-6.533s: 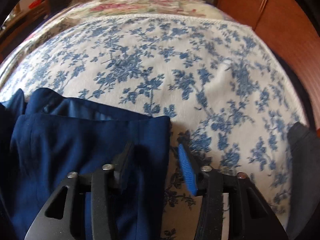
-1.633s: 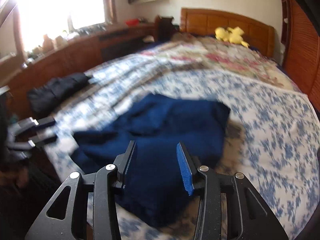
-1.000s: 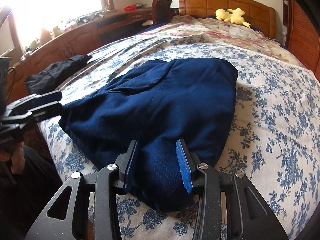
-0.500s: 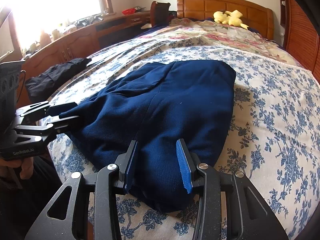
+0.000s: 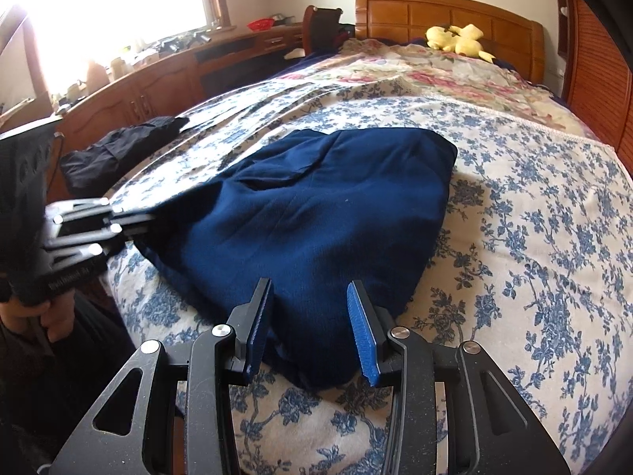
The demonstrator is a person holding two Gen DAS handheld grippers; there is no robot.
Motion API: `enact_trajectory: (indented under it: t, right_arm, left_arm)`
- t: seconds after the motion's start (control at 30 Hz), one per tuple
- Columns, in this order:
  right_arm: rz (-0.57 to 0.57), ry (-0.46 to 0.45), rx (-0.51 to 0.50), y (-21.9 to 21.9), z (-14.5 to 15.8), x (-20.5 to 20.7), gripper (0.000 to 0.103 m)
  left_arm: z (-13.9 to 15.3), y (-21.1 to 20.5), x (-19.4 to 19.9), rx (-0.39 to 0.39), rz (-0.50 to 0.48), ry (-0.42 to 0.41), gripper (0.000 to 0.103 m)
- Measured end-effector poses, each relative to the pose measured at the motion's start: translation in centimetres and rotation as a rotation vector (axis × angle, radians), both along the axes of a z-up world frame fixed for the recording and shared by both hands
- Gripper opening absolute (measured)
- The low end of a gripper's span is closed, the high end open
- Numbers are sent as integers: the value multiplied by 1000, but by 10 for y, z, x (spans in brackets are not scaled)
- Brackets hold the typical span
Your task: Fold large clothes
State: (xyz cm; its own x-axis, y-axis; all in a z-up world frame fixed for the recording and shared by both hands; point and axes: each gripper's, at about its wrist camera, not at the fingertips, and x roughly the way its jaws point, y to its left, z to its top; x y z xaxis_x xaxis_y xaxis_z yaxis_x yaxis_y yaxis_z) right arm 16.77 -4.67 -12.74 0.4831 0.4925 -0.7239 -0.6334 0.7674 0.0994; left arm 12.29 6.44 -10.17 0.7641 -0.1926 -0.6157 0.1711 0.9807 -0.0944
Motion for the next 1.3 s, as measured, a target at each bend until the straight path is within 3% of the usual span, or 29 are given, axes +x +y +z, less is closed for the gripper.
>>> enact_trajectory:
  t: [0.17,0.27,0.4,0.53,0.67,0.77,1.0,1.13,1.23,1.3]
  right_arm:
    - [52,-31,-3,10,14,-4,36]
    - [87,-23,15,19,14,-3,36]
    - [120,7,-10,31,-3,-2,36]
    - [137,55,-41,30,-27,0,37]
    - [145,56,-6,20,-19,4,36]
    - [129,19,5,12,-7,12,36]
    - [75,-47,-9,7,-5,76,37]
    - [49,-39,-2,15,-16,126,46]
    - [22,-25,-30,22,-27,160,60]
    - [3,-19,-57,27,-34,180,62]
  left_arm:
    - [19,29,-6,1,63,-28,7]
    - [7,46,-4,10,99,19,7]
    - [-12,54,-6,-40,90,63,8]
    - [-20,47,-9,-12,88,73,14]
    - [-17,41,-19,57,100,51,25]
    - [-15,44,-27,63,113,52,32]
    - [-24,50,-39,39,177,78,40]
    - [-34,51,-38,20,198,100,45]
    - [-44,49,-34,8,209,120,47]
    - [-48,49,-31,7,208,128,47]
